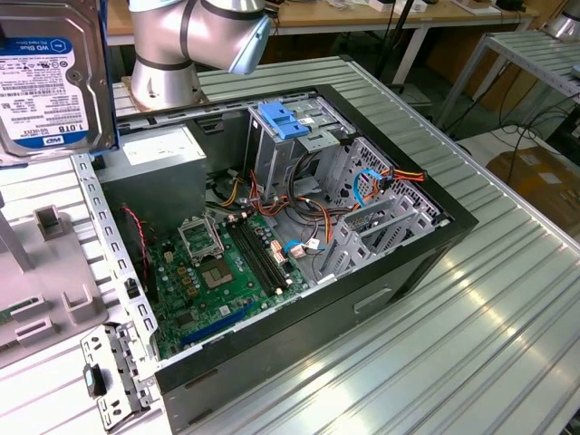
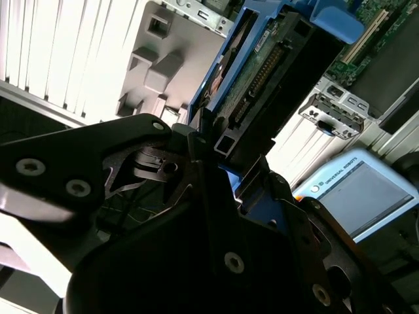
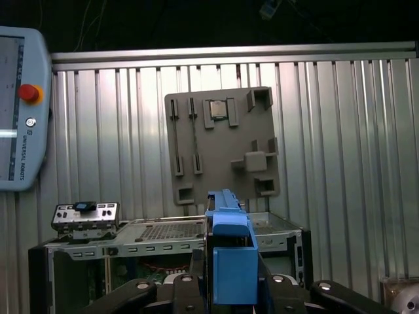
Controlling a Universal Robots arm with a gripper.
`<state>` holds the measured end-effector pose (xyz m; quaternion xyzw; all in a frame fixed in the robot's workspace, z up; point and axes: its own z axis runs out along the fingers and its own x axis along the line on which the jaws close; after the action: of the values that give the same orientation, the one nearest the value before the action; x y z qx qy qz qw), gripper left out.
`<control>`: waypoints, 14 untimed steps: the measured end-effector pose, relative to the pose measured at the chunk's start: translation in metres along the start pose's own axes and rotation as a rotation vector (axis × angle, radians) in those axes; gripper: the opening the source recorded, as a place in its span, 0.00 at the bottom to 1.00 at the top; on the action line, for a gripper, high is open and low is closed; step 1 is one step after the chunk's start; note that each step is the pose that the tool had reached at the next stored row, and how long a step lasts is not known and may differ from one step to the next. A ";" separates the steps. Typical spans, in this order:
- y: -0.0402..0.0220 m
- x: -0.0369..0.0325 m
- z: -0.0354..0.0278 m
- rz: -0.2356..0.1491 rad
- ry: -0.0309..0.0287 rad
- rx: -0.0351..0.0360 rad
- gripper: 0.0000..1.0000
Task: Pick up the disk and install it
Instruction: 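Pick up the disk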
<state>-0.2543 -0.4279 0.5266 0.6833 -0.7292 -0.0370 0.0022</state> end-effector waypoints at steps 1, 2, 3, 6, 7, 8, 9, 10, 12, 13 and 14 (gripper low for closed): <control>-0.0006 0.0001 0.0000 0.000 0.0000 0.0000 0.37; -0.0017 0.0002 0.0000 0.000 0.0000 -0.0001 0.37; -0.0024 0.0003 -0.0001 0.000 0.0000 -0.0002 0.37; -0.0060 0.0010 -0.0003 0.000 0.0001 -0.0006 0.37; -0.0071 0.0013 -0.0003 0.000 0.0000 -0.0006 0.37; -0.0081 0.0016 -0.0004 0.000 0.0000 -0.0006 0.37; -0.0087 0.0018 -0.0004 0.000 0.0000 -0.0007 0.37; -0.0092 0.0020 -0.0005 0.000 0.0000 -0.0007 0.37; -0.0106 0.0024 -0.0005 0.000 0.0000 -0.0007 0.37; -0.0113 0.0027 -0.0006 0.000 0.0001 -0.0008 0.37; -0.0117 0.0028 -0.0006 0.000 0.0000 -0.0008 0.37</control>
<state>-0.2428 -0.4316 0.5264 0.6832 -0.7292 -0.0373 0.0025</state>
